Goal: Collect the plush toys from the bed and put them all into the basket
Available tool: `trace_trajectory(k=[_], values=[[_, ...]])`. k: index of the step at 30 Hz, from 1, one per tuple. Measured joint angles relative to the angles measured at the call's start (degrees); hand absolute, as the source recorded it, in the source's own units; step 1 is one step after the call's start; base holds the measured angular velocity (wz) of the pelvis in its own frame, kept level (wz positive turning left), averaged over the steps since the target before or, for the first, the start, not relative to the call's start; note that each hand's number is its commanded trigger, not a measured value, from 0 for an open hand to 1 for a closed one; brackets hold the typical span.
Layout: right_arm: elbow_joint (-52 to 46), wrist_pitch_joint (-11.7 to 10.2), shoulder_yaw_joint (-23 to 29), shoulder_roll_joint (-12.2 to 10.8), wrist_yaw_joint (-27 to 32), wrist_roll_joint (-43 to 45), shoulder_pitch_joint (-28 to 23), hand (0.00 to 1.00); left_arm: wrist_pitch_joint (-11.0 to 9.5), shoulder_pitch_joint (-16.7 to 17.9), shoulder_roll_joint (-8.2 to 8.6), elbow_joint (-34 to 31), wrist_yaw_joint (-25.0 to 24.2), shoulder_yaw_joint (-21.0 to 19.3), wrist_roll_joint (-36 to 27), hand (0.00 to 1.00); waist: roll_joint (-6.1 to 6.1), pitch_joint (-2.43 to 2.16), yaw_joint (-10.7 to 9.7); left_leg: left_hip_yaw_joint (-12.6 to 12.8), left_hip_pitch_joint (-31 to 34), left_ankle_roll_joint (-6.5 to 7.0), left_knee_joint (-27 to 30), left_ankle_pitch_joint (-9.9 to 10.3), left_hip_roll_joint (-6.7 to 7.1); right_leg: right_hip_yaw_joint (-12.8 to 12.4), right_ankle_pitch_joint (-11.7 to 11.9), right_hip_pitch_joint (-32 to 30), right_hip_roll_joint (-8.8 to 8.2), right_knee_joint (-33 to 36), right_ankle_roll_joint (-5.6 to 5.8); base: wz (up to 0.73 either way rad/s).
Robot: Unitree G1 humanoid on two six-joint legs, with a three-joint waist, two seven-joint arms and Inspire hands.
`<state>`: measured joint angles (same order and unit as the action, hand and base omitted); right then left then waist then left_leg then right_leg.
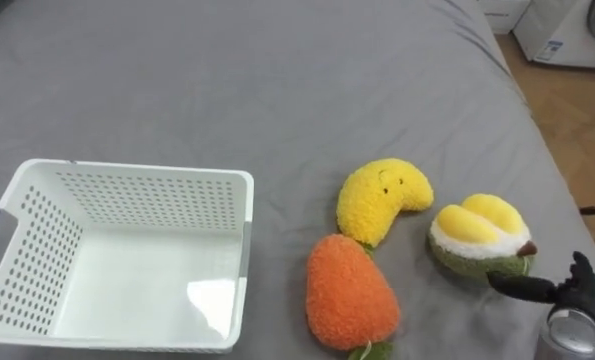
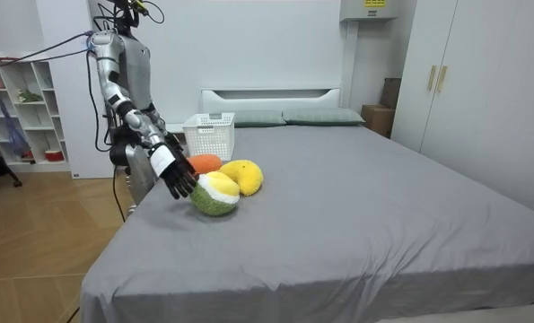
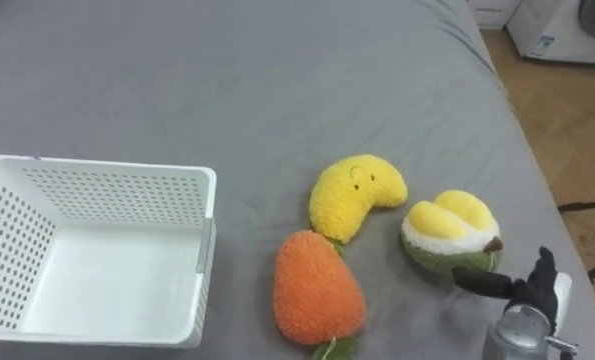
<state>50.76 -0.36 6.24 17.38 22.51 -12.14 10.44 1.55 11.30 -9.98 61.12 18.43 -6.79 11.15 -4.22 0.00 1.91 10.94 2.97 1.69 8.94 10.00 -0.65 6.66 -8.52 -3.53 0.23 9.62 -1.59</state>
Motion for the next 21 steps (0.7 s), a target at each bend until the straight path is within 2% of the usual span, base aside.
trace_trajectory(k=[7, 12, 18, 21], values=[[0.35, 0.02, -4.87, 0.42, -0.23, 1.2, 4.94, 0.0, 0.59, -1.0, -0.31, -0.47, 0.03, 1.46, -0.29, 0.0, -0.1, 0.1, 0.42, -0.79, 1.7, 0.02, 0.42, -0.24, 0.03, 1.35, 0.0, -1.32, -0.22, -0.01, 0.0, 0.08], [0.26, 0.03, -5.06, 0.6, -1.64, 1.26, 5.89, 0.0, 0.83, -1.04, -0.48, -1.18, -0.03, 2.63, -0.34, 0.0, -0.02, 0.15, 0.39, -0.99, 2.43, 0.1, 0.6, -0.34, 0.09, 1.87, 0.01, -1.69, -0.36, 0.02, -0.01, 0.04], [0.52, 0.03, -5.5, 2.55, -2.7, 1.24, 6.62, 0.0, 0.97, -1.71, -1.18, -1.44, -0.56, 3.8, -0.32, 0.0, 0.17, 0.32, 0.35, -1.95, 3.58, 0.12, 0.5, -0.67, 0.25, 2.93, 0.01, -2.59, -0.54, 0.07, -0.01, 0.06], [3.67, -0.2, -6.23, 2.89, -2.69, 1.38, 8.07, 0.0, 0.95, -1.85, -1.42, -1.28, -0.63, 4.34, -0.37, 0.0, 0.09, 0.39, 0.42, -2.21, 3.55, 0.08, 0.45, -0.74, 0.27, 3.09, 0.01, -2.52, -0.53, 0.04, -0.01, 0.02]])
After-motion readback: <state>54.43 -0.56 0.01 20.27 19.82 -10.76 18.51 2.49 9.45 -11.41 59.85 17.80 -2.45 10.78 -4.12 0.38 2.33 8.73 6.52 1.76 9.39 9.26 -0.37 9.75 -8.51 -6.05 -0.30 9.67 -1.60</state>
